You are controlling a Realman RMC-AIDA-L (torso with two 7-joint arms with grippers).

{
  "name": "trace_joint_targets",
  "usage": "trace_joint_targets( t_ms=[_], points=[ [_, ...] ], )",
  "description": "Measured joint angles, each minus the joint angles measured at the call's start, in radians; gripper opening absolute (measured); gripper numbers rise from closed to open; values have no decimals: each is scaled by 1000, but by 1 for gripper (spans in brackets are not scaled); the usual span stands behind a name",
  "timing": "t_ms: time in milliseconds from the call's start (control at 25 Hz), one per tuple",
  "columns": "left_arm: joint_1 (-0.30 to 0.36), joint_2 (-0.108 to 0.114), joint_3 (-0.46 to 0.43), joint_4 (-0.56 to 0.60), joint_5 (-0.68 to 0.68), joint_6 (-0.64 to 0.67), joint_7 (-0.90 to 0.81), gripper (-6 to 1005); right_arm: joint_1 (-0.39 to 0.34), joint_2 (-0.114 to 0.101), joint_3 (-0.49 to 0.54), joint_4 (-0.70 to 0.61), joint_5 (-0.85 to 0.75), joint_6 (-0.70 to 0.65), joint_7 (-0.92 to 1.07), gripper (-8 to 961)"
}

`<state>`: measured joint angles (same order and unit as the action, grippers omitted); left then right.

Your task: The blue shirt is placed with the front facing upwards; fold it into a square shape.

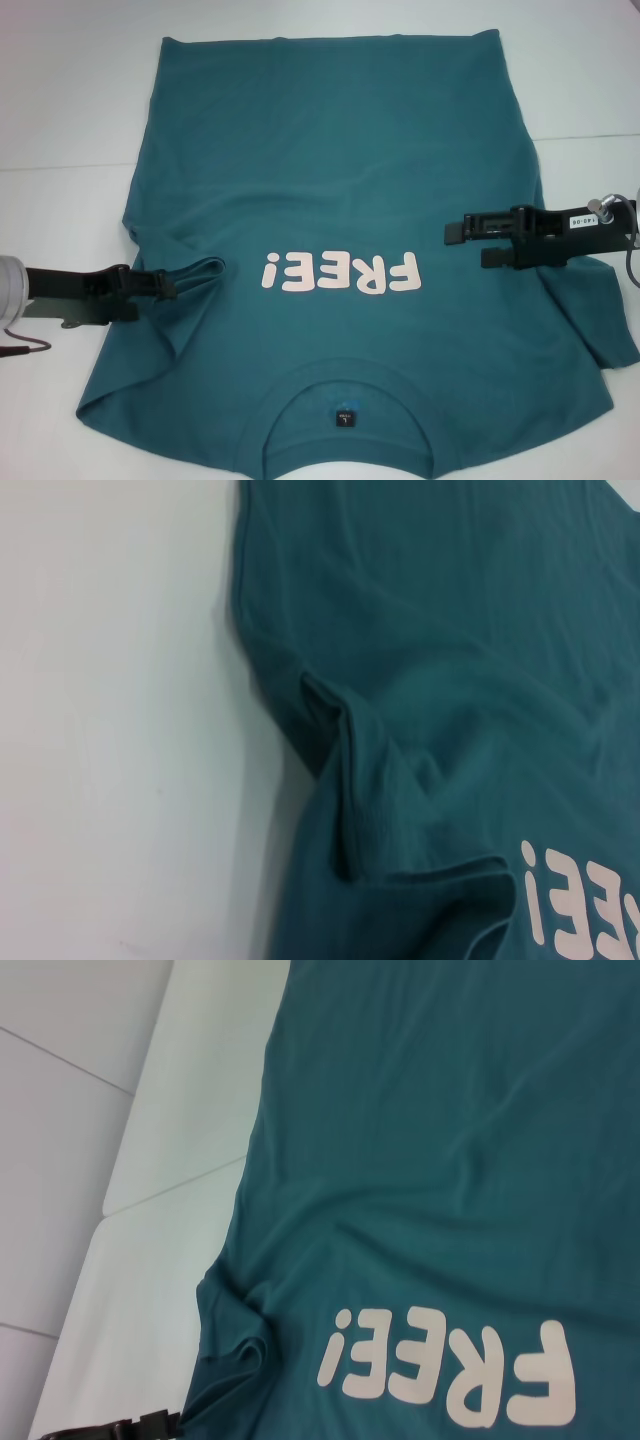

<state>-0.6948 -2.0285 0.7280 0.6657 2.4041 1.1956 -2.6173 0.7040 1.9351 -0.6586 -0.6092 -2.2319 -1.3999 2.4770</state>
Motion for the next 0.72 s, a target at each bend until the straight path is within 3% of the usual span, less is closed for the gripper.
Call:
trace_joint_targets(
  t_ms=[720],
  points=[
    [-15, -15, 14, -14, 5, -44, 49, 659, -8, 2, 5, 0, 0, -3, -8, 915]
  ],
)
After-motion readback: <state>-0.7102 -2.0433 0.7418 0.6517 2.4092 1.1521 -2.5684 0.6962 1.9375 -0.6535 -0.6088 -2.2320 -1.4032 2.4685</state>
